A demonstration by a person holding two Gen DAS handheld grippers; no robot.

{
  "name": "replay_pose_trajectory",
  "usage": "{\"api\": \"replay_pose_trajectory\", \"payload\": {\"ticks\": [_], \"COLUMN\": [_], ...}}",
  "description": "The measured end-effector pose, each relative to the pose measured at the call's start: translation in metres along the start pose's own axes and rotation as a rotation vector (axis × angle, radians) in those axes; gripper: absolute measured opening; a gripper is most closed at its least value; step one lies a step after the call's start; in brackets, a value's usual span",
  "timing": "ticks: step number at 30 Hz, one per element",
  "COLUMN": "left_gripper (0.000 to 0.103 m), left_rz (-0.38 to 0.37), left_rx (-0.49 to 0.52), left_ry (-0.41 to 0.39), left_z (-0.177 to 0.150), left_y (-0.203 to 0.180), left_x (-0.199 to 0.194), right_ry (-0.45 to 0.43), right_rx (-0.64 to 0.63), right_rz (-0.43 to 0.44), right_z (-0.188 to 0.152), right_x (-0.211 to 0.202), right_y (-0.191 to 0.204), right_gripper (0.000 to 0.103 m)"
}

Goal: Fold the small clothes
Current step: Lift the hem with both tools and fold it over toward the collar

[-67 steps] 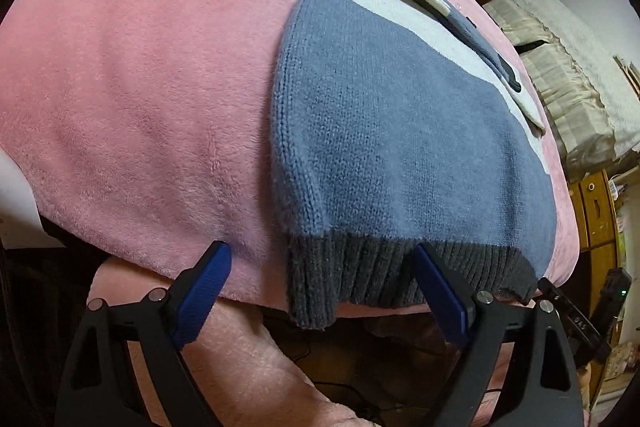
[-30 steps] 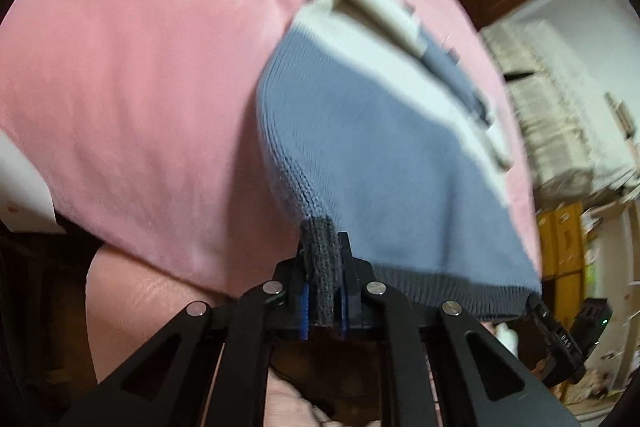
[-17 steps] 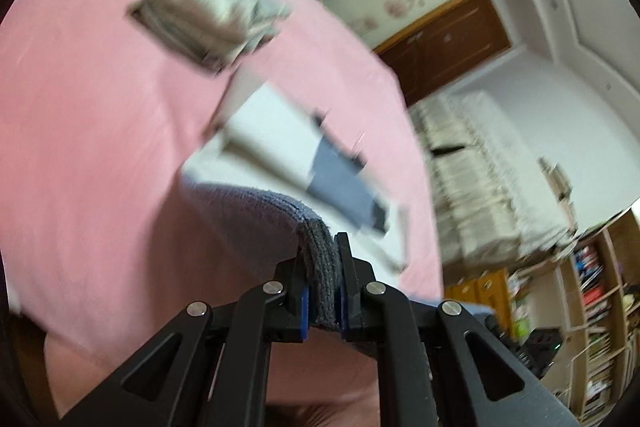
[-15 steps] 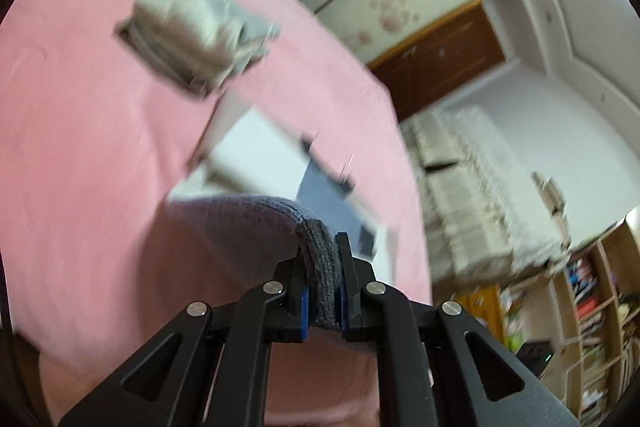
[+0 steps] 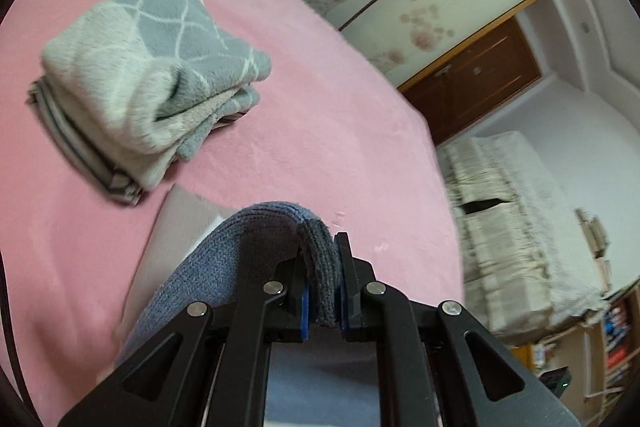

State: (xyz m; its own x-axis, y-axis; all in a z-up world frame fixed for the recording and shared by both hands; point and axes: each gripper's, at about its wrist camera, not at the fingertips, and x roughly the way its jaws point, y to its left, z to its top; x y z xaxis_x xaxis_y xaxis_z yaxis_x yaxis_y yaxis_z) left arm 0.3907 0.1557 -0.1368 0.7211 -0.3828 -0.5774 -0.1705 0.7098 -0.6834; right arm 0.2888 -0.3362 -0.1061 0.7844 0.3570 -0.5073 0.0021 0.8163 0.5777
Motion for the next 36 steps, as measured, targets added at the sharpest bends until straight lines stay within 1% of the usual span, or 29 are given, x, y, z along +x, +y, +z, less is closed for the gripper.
{"api": "replay_pose_trajectory", "payload": {"ticks": [3,5,6,8,10,11,12,13,14,15,16,18,20,22,23,25,27,31,34,36], "left_gripper": [0.008,0.008,0.008,0.010,0.019,0.028,0.039,0.053,0.061,0.073,0.076,0.076,0.076,0.076,0.076,0.076,0.076,0.075,0.073,0.070], "left_rz": [0.055,0.091,0.111,0.151,0.160,0.147,0.126,0.106,0.096,0.105,0.108,0.104,0.122,0.168,0.201,0.247,0.275,0.321,0.342,0.350], "left_rx": [0.023,0.024,0.021,0.007,-0.031,-0.041,-0.044,-0.041,-0.025,-0.011,0.011,0.054,0.119,0.224,0.296,0.401,0.460,0.522,0.536,0.543], "left_ry": [0.015,0.031,0.040,0.074,0.125,0.141,0.154,0.159,0.154,0.139,0.114,0.102,0.095,0.081,0.073,0.075,0.101,0.155,0.171,0.184], "left_z": [0.004,0.006,0.005,0.001,-0.001,0.000,0.000,0.000,0.002,0.003,0.006,0.010,0.013,0.014,0.011,0.007,0.006,0.003,0.000,0.002], "left_y": [0.006,0.014,0.018,0.031,0.044,0.047,0.048,0.047,0.044,0.041,0.037,0.032,0.025,0.013,0.005,-0.003,-0.006,-0.010,-0.012,-0.013], "left_x": [0.041,0.067,0.077,0.097,0.114,0.117,0.117,0.114,0.108,0.102,0.094,0.084,0.078,0.074,0.074,0.080,0.089,0.119,0.136,0.145], "right_ry": [0.041,0.066,0.087,0.146,0.199,0.209,0.212,0.213,0.213,0.208,0.195,0.170,0.146,0.132,0.133,0.142,0.162,0.199,0.224,0.244], "right_rx": [0.029,0.046,0.056,0.099,0.147,0.155,0.153,0.144,0.129,0.117,0.107,0.097,0.081,0.041,0.014,-0.026,-0.045,-0.081,-0.109,-0.132], "right_rz": [-0.058,-0.091,-0.120,-0.145,-0.164,-0.158,-0.147,-0.138,-0.141,-0.146,-0.142,-0.123,-0.117,-0.125,-0.139,-0.173,-0.185,-0.224,-0.243,-0.260], "right_z": [0.004,0.002,0.001,-0.003,-0.006,-0.006,-0.005,-0.003,0.000,0.002,0.004,0.010,0.014,0.017,0.017,0.017,0.017,0.013,0.010,0.008], "right_x": [0.045,0.068,0.082,0.104,0.118,0.118,0.117,0.115,0.110,0.105,0.099,0.085,0.074,0.067,0.068,0.073,0.082,0.107,0.126,0.139], "right_y": [-0.019,-0.032,-0.039,-0.051,-0.061,-0.062,-0.061,-0.059,-0.056,-0.053,-0.051,-0.048,-0.047,-0.044,-0.042,-0.041,-0.044,-0.046,-0.045,-0.045], "right_gripper": [0.010,0.010,0.011,0.012,0.015,0.016,0.019,0.022,0.031,0.039,0.041,0.044,0.044,0.044,0.044,0.044,0.044,0.044,0.044,0.044]}}
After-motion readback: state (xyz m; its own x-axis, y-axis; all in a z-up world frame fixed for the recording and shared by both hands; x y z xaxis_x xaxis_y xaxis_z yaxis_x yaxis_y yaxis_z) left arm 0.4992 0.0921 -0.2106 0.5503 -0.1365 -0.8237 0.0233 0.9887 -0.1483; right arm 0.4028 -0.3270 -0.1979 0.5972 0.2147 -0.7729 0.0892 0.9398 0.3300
